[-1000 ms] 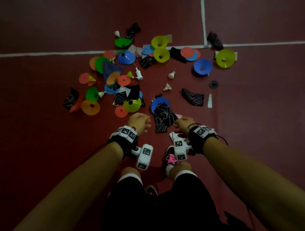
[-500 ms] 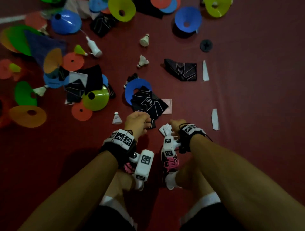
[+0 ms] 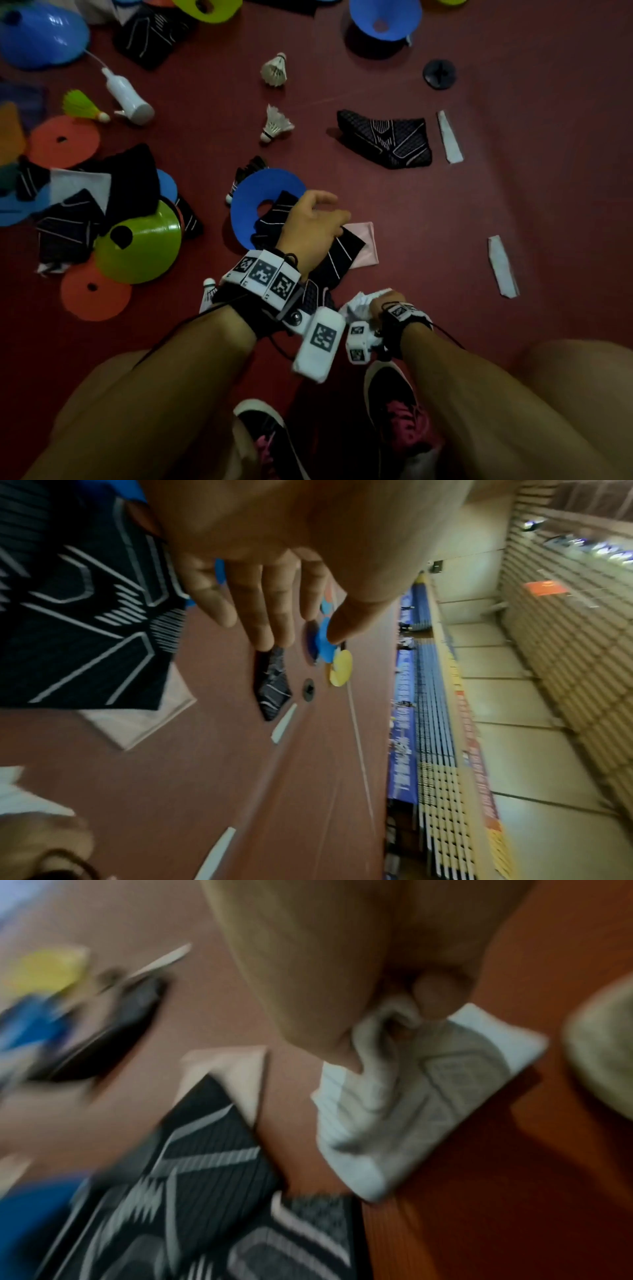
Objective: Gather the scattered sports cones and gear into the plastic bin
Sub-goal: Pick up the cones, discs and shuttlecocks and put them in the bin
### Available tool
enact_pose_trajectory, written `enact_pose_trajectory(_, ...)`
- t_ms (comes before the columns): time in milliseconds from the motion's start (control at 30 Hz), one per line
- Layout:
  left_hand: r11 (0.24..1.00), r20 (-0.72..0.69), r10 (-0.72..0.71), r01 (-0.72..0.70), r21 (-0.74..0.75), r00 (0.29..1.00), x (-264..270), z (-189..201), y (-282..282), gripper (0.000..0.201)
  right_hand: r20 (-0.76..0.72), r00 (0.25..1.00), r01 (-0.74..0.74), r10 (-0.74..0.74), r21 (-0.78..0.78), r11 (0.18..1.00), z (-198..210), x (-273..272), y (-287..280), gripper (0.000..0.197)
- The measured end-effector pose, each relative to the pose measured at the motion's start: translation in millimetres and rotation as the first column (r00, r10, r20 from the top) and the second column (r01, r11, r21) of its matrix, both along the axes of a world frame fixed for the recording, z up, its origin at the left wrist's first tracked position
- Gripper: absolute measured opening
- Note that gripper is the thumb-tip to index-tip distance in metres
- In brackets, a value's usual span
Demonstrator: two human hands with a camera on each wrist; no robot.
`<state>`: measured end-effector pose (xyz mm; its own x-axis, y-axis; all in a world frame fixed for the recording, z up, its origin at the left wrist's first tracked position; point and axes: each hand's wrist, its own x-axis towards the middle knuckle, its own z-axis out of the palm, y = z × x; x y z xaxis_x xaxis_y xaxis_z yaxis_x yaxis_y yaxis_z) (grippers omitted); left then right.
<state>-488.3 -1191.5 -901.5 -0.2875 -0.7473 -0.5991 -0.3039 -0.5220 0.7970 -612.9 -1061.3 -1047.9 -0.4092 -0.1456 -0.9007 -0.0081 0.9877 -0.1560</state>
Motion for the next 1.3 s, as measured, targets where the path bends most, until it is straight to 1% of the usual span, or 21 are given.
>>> enact_pose_trajectory(100, 0.993, 0.029, -0.044, 0.047, -0.113, 0.999, 16.9, 4.3, -11.1, 0.036, -0.196, 0.979, -0.091, 0.061, -0.143, 0.986, 30.5, 16.5, -33.9, 0.034)
enact_pose_trajectory(167, 0.985, 0.094, -0.03, 0.046, -0.164, 0.995, 37.6, 1.6, -16.7, 0.042, -0.208, 0.978, -0.051, -0.014, -0.303, 0.952, 53.1, 21.5, -59.6, 0.041)
enact_pose_trajectory(267, 0.993, 0.171, 0.009, 0.012, -0.119, 0.985, 63.5, -11.3, -33.2, 0.05, 0.024, 0.998, 0.057, -0.052, -0.53, 0.846, 92.5, 37.0, -107.8, 0.044)
enact_pose_trajectory(333, 0.997, 0.082, -0.07, 0.073, -0.037, 0.994, 74.6, -14.3, -42.0, 0.062, 0.235, 0.971, 0.181, -0.036, -0.633, 0.753, 109.9, 54.1, -134.6, 0.037)
enact_pose_trajectory(400, 0.993, -0.025, -0.117, 0.117, -0.022, 0.993, 83.6, -17.2, -48.1, 0.066, 0.482, 0.876, 0.365, -0.022, -0.632, 0.683, 114.7, 72.7, -157.0, 0.017)
enact_pose_trajectory(433, 0.992, -0.003, -0.111, 0.111, -0.06, 0.994, 87.6, -15.7, -51.1, 0.063, 0.575, 0.817, 0.463, -0.05, -0.601, 0.652, 111.6, 81.4, -163.5, 0.009)
enact_pose_trajectory(500, 0.982, 0.146, -0.008, 0.035, -0.185, 0.989, 100.8, -12.7, -58.0, 0.058, 0.636, 0.746, 0.595, -0.196, -0.506, 0.624, 94.7, 96.1, -170.6, 0.032)
enact_pose_trajectory(533, 0.968, 0.21, 0.069, -0.015, -0.249, 0.975, 109.1, -12.5, -61.1, 0.057, 0.558, 0.795, 0.553, -0.239, -0.504, 0.663, 78.5, 99.5, -170.8, 0.041)
enact_pose_trajectory(567, 0.955, 0.224, 0.133, -0.064, -0.29, 0.965, 117.2, -9.3, -63.0, 0.055, 0.376, 0.905, 0.386, -0.202, -0.522, 0.76, 56.8, 99.6, -169.2, 0.046)
enact_pose_trajectory(600, 0.942, 0.219, 0.185, -0.109, -0.318, 0.958, 125.0, -8.2, -64.9, 0.05, 0.137, 0.99, 0.107, -0.047, -0.478, 0.872, 34.4, 97.1, -162.9, 0.054)
enact_pose_trajectory(633, 0.933, 0.216, 0.217, -0.137, -0.334, 0.952, 132.4, -5.4, -66.2, 0.045, -0.067, 0.983, -0.186, 0.173, -0.35, 0.918, 10.9, 93.2, -153.6, 0.073)
enact_pose_trajectory(667, 0.923, 0.211, 0.246, -0.163, -0.348, 0.946, 140.2, -3.4, -67.2, 0.041, -0.194, 0.901, -0.42, 0.388, -0.173, 0.891, -6.5, 89.8, -141.5, 0.094)
enact_pose_trajectory(733, 0.904, 0.191, 0.3, -0.215, -0.368, 0.935, 154.1, -0.6, -68.8, 0.034, -0.345, 0.705, -0.657, 0.62, 0.014, 0.754, -30.5, 85.4, -117.4, 0.112)
enact_pose_trajectory(800, 0.89, 0.179, 0.327, -0.239, -0.388, 0.928, 164.5, 1.6, -69.8, 0.025, -0.473, 0.602, -0.725, 0.643, 0.014, 0.689, -40.5, 82.5, -107.3, 0.099)
enact_pose_trajectory(833, 0.893, 0.179, 0.32, -0.233, -0.385, 0.93, 165.9, 2.3, -70.0, 0.022, -0.502, 0.606, -0.719, 0.617, -0.014, 0.695, -43.3, 79.7, -106.7, 0.082)
enact_pose_trajectory(900, 0.901, 0.18, 0.308, -0.226, -0.371, 0.934, 164.0, 4.5, -68.9, 0.02, -0.464, 0.725, -0.624, 0.509, -0.13, 0.771, -37.5, 76.5, -109.9, 0.051)
enact_pose_trajectory(967, 0.905, 0.196, 0.31, -0.226, -0.359, 0.93, 161.0, 5.5, -69.6, 0.02, -0.384, 0.863, -0.448, 0.327, -0.286, 0.847, -28.3, 72.8, -113.5, 0.034)
enact_pose_trajectory(1033, 0.921, 0.227, 0.288, -0.204, -0.33, 0.93, 156.5, 3.5, -72.4, 0.025, -0.349, 0.93, -0.275, 0.114, -0.457, 0.846, -13.8, 65.9, -119.0, 0.018)
enact_pose_trajectory(1133, 0.946, 0.194, 0.268, -0.22, -0.237, 0.944, 144.9, 1.6, -77.1, 0.043, -0.201, 0.968, -0.026, -0.153, -0.681, 0.732, 17.0, 58.4, -131.7, 0.008)
enact_pose_trajectory(1200, 0.952, 0.123, 0.286, -0.267, -0.15, 0.95, 135.4, 1.9, -80.2, 0.041, -0.012, 0.953, 0.178, -0.303, -0.786, 0.592, 44.3, 57.8, -143.2, 0.007)
enact_pose_trajectory(1300, 0.943, -0.137, 0.325, -0.309, 0.124, 0.936, 126.5, 1.9, -84.5, 0.05, 0.202, 0.922, 0.334, -0.33, -0.847, 0.413, 80.7, 57.8, -158.0, 0.006)
